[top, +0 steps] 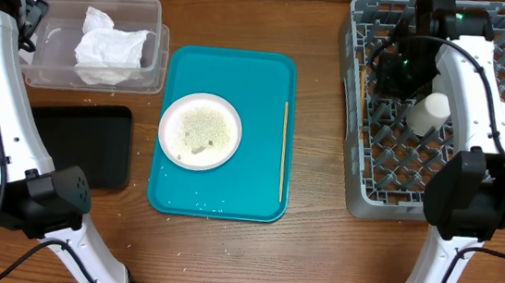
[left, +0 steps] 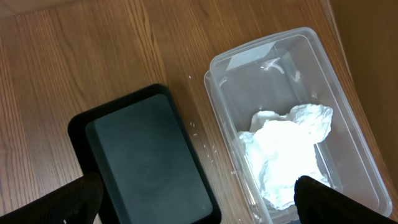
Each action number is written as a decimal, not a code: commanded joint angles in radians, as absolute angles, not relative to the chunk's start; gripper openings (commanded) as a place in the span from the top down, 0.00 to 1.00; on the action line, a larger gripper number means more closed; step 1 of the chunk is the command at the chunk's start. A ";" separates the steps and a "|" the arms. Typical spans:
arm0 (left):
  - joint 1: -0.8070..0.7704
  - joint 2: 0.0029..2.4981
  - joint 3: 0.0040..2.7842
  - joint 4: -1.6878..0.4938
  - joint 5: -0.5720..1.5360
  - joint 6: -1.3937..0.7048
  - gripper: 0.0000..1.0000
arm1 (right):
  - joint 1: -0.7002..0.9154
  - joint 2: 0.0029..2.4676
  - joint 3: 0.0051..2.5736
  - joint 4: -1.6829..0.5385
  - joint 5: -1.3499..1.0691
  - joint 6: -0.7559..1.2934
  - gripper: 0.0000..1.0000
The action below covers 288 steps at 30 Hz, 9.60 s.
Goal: Sort waste into correct bins and load items into the dishwasher
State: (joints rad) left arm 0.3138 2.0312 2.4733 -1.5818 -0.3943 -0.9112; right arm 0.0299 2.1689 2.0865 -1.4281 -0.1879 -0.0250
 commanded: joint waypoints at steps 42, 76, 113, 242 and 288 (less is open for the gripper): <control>0.307 2.040 2.473 -1.581 -0.413 -0.920 0.00 | 0.594 2.136 1.714 -1.063 0.096 0.371 0.72; 0.307 2.040 2.473 -1.581 -0.413 -0.921 0.00 | 0.602 2.298 1.752 -1.108 -0.029 0.394 0.96; 0.307 2.040 2.473 -1.581 -0.413 -0.921 0.00 | 0.051 2.254 2.268 -1.656 -0.141 -0.032 0.72; -0.557 2.149 1.543 -0.987 -0.290 -0.778 0.96 | -0.578 2.048 2.513 -1.644 -0.159 0.292 0.00; 0.266 2.144 1.967 -1.372 0.222 -0.775 0.96 | -0.578 2.048 2.513 -1.644 -0.159 0.293 0.00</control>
